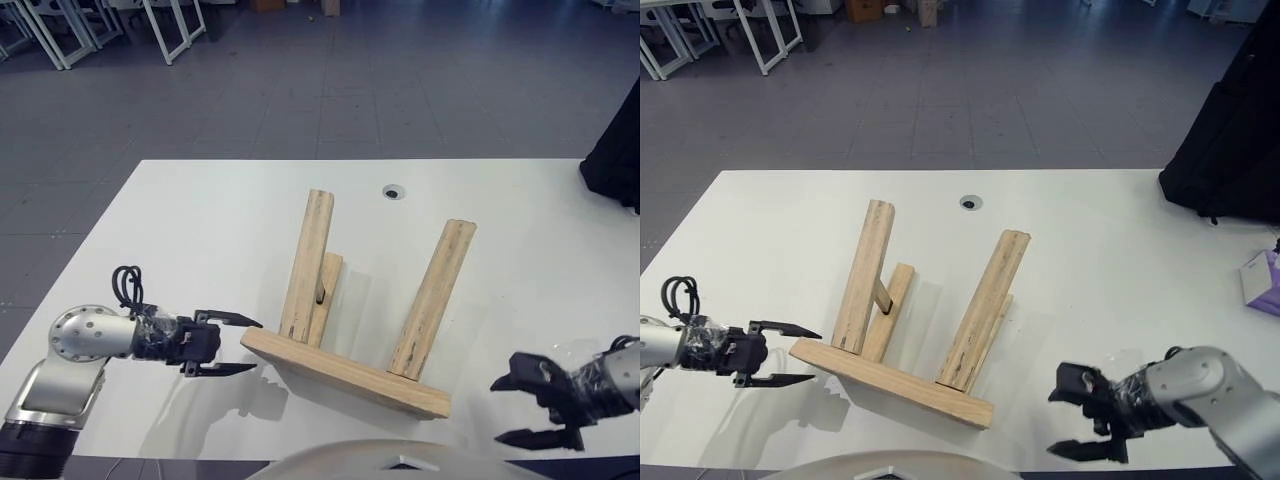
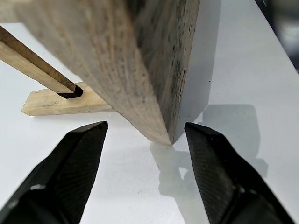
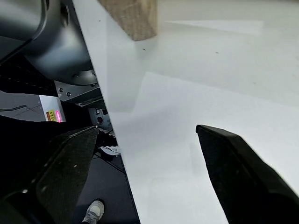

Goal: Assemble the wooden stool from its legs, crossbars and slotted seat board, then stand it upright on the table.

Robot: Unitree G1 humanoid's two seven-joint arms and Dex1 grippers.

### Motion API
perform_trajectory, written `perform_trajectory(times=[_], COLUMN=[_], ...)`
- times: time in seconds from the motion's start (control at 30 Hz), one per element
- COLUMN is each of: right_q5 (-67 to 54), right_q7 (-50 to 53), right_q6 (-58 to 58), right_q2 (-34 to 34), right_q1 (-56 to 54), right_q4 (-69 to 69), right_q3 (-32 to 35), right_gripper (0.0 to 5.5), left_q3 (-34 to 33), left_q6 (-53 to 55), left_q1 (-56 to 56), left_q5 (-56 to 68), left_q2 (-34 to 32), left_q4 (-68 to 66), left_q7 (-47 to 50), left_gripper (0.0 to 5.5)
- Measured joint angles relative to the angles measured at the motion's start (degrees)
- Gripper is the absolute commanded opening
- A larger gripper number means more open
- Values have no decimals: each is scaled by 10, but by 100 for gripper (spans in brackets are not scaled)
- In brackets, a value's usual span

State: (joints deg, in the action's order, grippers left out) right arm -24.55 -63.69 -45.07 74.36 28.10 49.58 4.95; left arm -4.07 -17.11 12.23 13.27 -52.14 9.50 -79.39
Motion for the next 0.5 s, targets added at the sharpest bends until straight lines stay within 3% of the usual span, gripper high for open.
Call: perform_trajectory(times=[0.27,0.5], right_q5=[36,34], right_q7=[103,172], right_q6=[-16,-64], right_q2=[-49,-97], right_q1=[-18,-78], right_q4=[73,89], right_q3=[-65,-104], right_gripper=[388,391], left_q3=[17,23], left_q6=[55,145], left_q1=[-5,7], left_q5=[11,57], left_q2=[8,3], left_q4=[24,70], left_q7=[38,38], left_gripper=[306,205])
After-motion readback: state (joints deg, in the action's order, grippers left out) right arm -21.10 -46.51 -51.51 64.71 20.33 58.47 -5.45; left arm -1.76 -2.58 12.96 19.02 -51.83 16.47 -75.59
